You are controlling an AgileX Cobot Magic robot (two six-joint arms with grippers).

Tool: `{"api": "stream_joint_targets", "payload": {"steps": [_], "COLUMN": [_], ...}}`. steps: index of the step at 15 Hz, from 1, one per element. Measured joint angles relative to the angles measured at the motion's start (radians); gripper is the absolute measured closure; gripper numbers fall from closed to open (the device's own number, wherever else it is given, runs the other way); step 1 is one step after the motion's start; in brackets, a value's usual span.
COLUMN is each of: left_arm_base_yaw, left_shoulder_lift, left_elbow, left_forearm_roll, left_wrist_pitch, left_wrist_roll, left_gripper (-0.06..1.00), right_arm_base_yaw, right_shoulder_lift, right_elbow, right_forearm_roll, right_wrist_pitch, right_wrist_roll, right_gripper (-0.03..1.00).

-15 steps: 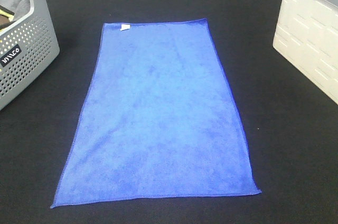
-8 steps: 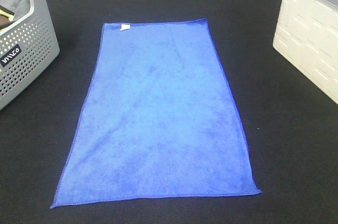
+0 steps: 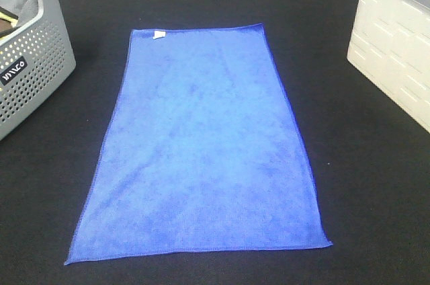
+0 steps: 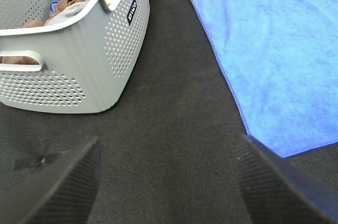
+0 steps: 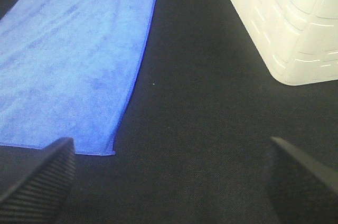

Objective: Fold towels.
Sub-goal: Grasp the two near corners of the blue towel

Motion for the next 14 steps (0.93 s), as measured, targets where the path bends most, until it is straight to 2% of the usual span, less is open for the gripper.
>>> {"api": "stream_joint_targets", "payload": {"steps": [14], "left_arm_base_yaw": [0.0], "left_shoulder_lift": [0.0], "left_elbow": [0.0], "left_forearm_roll": [-0.014], "left_wrist_pitch": [0.0], "left_wrist_roll": [0.0], "left_gripper": [0.26], "right_arm_base_yaw": [0.0], "right_shoulder_lift": [0.0], "right_elbow": [0.0], "right_forearm_roll": [0.0], "right_wrist_pitch": [0.0], "right_wrist_roll": [0.0], "right_gripper": [0.07]}}
